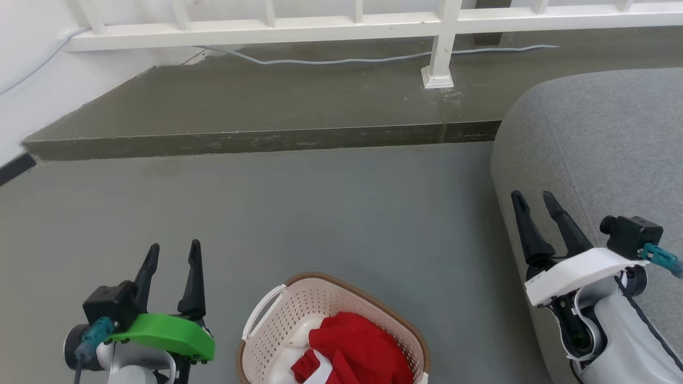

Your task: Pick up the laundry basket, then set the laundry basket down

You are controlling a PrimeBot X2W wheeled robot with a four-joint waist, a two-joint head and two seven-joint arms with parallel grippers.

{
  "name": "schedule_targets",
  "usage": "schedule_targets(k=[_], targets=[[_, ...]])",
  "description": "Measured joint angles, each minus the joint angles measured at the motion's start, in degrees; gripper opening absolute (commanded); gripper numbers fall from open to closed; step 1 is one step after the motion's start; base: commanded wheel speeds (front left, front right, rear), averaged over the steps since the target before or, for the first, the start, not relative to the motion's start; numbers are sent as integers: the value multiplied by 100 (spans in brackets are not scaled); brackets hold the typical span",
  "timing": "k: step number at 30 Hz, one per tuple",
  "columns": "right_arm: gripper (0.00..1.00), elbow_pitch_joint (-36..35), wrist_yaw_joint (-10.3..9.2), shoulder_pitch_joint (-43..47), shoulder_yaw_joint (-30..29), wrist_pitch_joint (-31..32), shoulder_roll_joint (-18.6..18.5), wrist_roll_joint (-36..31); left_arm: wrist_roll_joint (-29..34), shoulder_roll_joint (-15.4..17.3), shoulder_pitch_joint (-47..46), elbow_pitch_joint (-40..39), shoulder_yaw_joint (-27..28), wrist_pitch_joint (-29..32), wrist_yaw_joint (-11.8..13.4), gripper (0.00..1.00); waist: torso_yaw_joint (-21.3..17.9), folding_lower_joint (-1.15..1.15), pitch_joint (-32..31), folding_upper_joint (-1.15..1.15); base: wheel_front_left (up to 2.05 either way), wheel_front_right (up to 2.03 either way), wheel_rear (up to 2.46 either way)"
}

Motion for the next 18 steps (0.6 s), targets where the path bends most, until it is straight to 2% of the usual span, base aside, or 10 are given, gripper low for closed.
schedule_targets(k=[5, 18], targets=[[100, 29, 4, -51, 22, -81, 2, -328, 370, -25, -2, -35, -12, -96, -1, 100, -9, 0, 0, 0, 0, 0, 0], [100, 107, 5, -58, -78, -81, 85, -413, 427, -68, -2, -34, 44, -100, -53, 100, -15, 0, 15, 0, 0, 0, 0]])
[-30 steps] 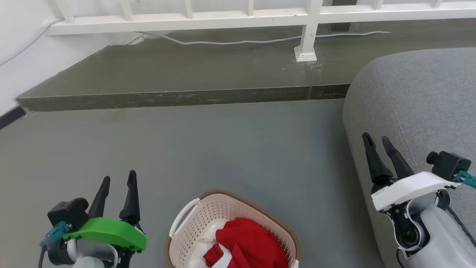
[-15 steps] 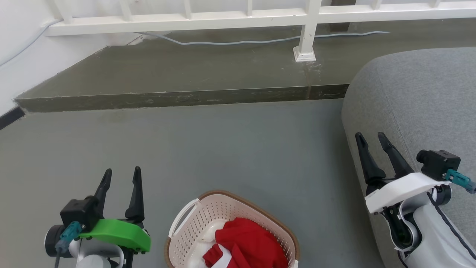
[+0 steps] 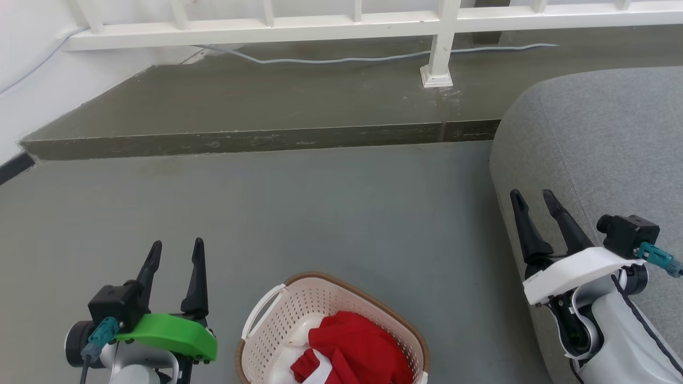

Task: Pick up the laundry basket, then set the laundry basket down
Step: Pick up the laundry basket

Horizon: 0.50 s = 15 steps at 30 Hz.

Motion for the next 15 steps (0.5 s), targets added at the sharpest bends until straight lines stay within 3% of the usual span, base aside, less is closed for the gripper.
schedule_targets(k=[15], targets=[[100, -57, 20, -54, -87, -1, 22, -36, 46, -54, -25, 23, 51, 0, -84, 100, -80, 0, 462, 0, 0, 0, 0]])
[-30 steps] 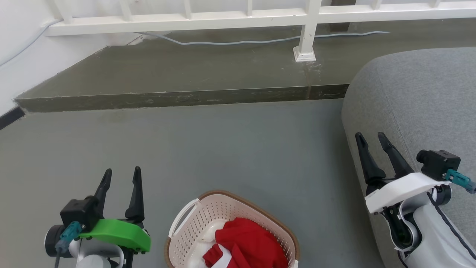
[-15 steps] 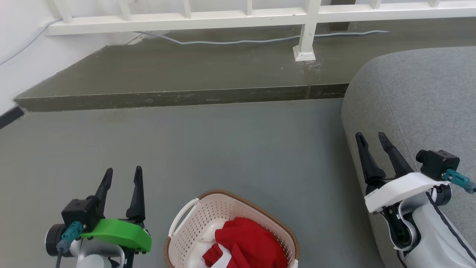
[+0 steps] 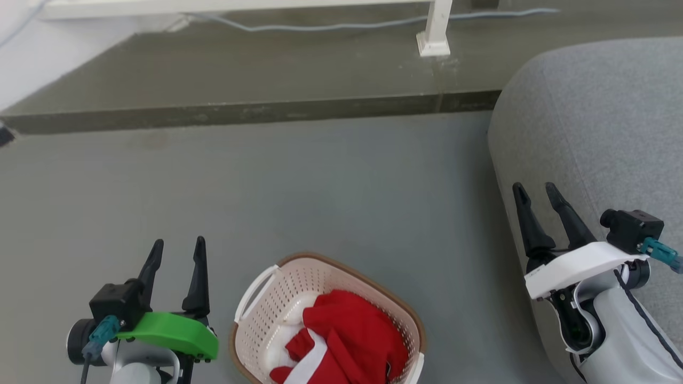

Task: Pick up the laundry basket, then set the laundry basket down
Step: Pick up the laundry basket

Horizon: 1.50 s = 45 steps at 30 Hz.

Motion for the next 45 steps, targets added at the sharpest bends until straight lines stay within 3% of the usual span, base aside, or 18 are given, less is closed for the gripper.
schedule_targets(k=[32, 39, 45], targets=[[100, -410, 33, -1032, 31, -41, -33, 60, -142, 120, -1641, 1983, -67, 136, -278, 100, -301, 0, 2033, 0, 0, 0, 0], [100, -477, 33, -1312, 122, -41, -30, 104, -140, 369, -2029, 2531, -136, 330, -330, 100, -363, 1, 2564, 0, 0, 0, 0], [100, -501, 33, -1541, 172, -41, -30, 142, 19, 635, -2371, 2939, -533, 488, -378, 100, -457, 1, 3013, 0, 0, 0, 0]])
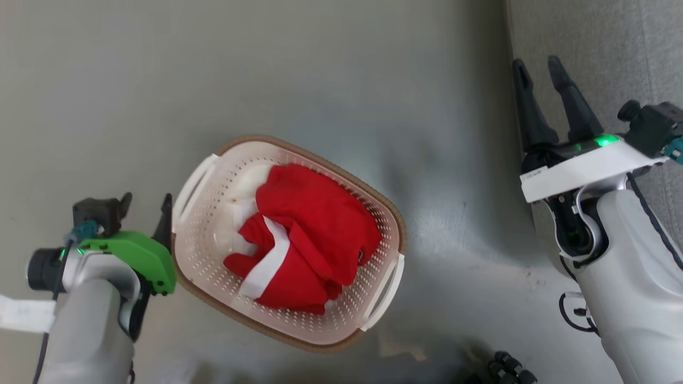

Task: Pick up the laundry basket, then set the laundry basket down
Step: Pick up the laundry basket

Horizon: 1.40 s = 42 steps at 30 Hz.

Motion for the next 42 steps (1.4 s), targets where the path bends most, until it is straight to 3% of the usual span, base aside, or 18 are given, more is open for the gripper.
schedule_targets(k=[9, 34, 35, 36, 39, 42], targets=[[100, -14, 0, -195, 25, 0, 1, 10, 346, 215, -447, 312, -838, 178, -1, 100, -142, 0, 413, 0, 0, 0, 0], [100, -18, 1, -404, 48, 0, 8, 55, -134, 400, -1172, 1081, -1589, 497, -19, 100, -414, 0, 1022, 0, 0, 0, 0], [100, -15, 1, -421, 52, 0, 12, 55, -167, 401, -1189, 1092, -1607, 497, -19, 90, -415, -1, 1025, 0, 0, 0, 0], [100, -15, 1, -441, 55, 0, 15, 55, -185, 401, -1210, 1100, -1626, 498, -19, 71, -416, -1, 1029, 0, 0, 0, 0], [100, -13, 2, -459, 62, 0, 19, 55, -254, 411, -1275, 1138, -1713, 503, -18, 2, -417, -1, 1039, 0, 0, 0, 0], [100, 0, 5, -459, 65, 0, 21, 55, -400, 450, -1315, 1180, -1795, 500, -99, 0, -414, -1, 1046, 0, 0, 0, 0]])
